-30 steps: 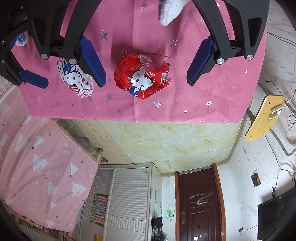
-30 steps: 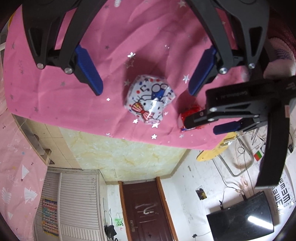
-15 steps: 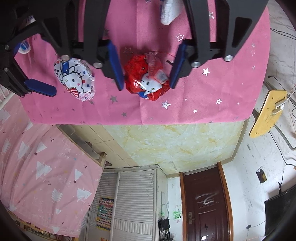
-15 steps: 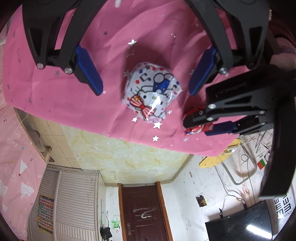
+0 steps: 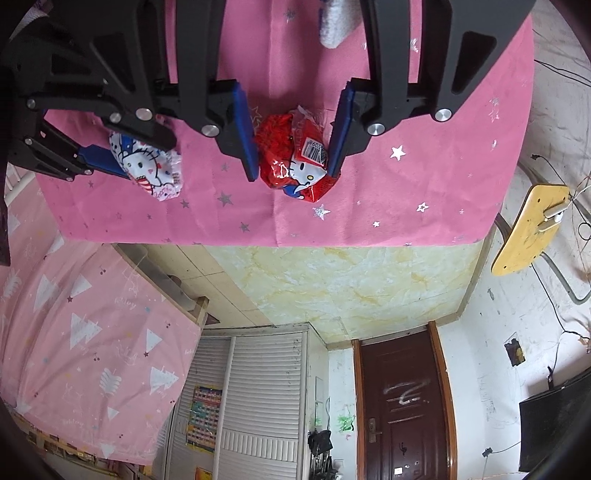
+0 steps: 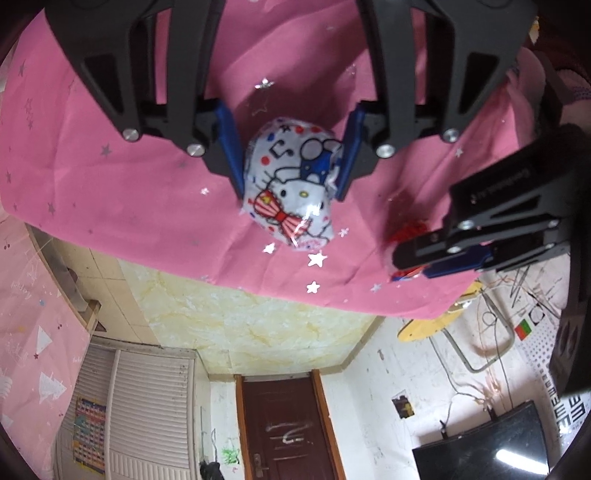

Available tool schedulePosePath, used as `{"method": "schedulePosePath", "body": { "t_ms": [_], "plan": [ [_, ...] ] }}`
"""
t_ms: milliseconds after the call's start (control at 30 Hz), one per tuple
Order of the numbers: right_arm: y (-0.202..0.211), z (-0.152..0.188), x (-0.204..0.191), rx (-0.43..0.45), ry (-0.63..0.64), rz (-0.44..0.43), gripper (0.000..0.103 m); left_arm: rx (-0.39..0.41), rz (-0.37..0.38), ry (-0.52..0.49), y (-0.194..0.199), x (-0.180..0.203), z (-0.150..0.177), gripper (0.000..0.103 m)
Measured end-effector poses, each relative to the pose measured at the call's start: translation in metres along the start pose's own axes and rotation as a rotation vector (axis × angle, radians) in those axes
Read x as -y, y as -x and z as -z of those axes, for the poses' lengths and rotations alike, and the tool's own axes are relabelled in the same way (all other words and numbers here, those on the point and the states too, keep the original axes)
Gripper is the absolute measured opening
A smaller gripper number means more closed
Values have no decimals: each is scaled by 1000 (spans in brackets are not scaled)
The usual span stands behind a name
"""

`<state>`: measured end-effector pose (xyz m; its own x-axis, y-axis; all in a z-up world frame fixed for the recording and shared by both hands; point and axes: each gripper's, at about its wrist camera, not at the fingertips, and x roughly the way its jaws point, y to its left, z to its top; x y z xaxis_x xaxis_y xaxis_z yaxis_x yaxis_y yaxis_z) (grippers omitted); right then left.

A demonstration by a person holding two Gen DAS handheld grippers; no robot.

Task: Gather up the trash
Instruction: 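Grasp the red Hello Kitty wrapper with the left tool while the right tool grasps the white Hello Kitty wrapper, then carry both wrappers over the yellow bucket and open both tools to drop them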

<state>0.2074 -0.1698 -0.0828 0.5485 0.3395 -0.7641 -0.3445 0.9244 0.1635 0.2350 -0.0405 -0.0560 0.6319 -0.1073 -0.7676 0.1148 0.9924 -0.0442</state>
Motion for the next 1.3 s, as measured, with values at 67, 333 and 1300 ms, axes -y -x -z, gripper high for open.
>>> {"method": "schedulePosePath", "body": {
  "t_ms": [67,333,1300],
  "plan": [
    [5,1,0,14,-8,-4,45,9,-7,-3,8,1,2,30],
    [37,13,6,64,-36,-24,45,50,-22,-21,47,15,5,30],
    [207,121,137,344,-306,86,45,134,75,-305,128,226,37,30]
  ]
}}
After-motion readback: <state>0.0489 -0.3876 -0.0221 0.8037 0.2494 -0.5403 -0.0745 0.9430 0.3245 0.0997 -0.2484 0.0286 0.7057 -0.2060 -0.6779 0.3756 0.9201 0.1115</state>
